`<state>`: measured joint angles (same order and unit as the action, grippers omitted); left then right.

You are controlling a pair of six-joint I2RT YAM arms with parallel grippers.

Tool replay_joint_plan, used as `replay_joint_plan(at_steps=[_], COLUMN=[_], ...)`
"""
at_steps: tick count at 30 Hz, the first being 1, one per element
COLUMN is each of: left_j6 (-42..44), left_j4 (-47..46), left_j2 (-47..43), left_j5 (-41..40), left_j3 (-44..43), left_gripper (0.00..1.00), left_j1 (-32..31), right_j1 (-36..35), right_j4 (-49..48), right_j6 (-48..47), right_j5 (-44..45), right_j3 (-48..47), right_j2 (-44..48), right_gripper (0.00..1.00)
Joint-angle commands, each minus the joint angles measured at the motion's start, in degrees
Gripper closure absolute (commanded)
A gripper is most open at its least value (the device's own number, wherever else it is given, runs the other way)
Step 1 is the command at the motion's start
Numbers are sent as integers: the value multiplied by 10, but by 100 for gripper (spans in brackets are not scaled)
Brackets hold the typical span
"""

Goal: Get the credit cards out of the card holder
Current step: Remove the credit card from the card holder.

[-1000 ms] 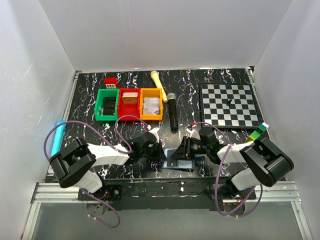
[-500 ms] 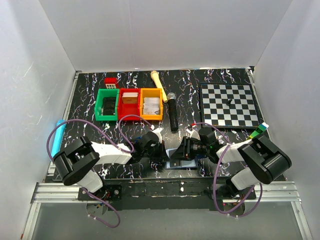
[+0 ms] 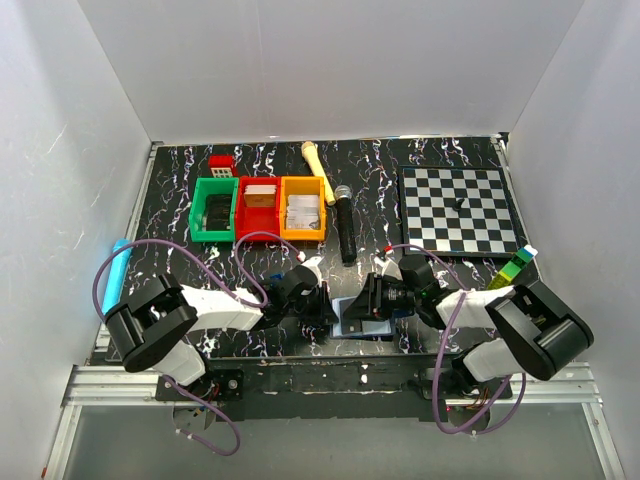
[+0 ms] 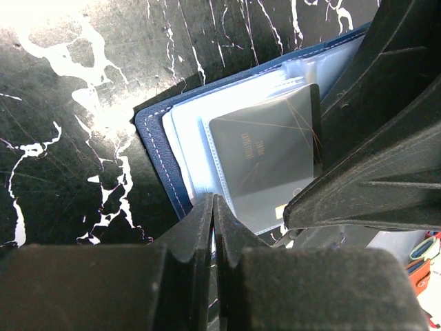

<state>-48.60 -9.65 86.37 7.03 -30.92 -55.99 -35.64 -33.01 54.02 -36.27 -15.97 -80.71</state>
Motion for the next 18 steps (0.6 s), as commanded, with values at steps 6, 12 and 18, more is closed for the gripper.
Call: replay_joint_plan(at_steps=[6, 12, 18], left_j6=[0, -4, -5], left_j4=[86, 84, 83], left_j2=[8, 7, 11], left_j5=[-42, -44, -44], left_j3=[38, 48, 50], left_gripper=[100, 100, 100], left_j1=[-6, -5, -5], right_j1=[2, 5, 5], right_j4=[54, 81, 99], right_j6=[-31, -41, -45], right_j5=[3, 9, 13], right_j3=[-17, -19, -21], right_j2=[41, 59, 73], right_gripper=[59, 60, 60])
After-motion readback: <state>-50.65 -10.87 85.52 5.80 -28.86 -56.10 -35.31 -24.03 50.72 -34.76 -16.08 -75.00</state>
